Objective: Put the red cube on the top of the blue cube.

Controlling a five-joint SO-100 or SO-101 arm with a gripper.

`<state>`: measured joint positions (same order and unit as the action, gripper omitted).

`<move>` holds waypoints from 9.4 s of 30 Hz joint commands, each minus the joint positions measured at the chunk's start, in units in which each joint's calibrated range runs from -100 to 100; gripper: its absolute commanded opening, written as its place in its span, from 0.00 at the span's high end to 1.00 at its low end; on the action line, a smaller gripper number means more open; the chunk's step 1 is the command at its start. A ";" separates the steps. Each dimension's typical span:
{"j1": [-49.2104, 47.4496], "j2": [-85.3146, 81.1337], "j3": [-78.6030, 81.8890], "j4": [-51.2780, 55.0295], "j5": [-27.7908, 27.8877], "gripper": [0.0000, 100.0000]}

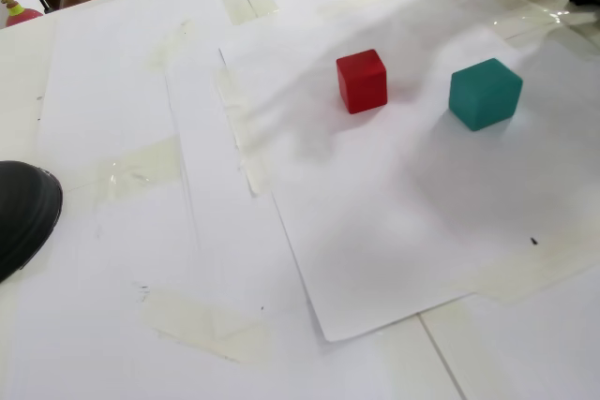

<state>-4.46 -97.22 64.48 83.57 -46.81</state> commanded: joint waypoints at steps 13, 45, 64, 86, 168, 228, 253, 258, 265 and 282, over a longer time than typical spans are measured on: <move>0.90 2.46 -3.16 2.16 -1.51 1.00; -0.01 64.95 -43.83 -2.89 1.12 1.00; 2.87 79.88 -39.29 -16.84 3.57 0.88; 1.58 87.18 -36.57 -26.54 -0.63 0.75; 2.04 76.02 -40.29 -12.92 2.05 0.90; -13.71 68.30 -28.40 -10.31 -5.08 0.91; -13.25 73.88 -24.95 -16.27 -4.49 0.91; -12.95 74.48 -24.04 -16.84 -4.49 0.91; -12.57 74.91 -22.59 -18.87 -4.15 0.91; -12.50 74.99 -21.13 -20.75 -4.10 0.90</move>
<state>-17.47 -22.08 42.97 63.89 -51.11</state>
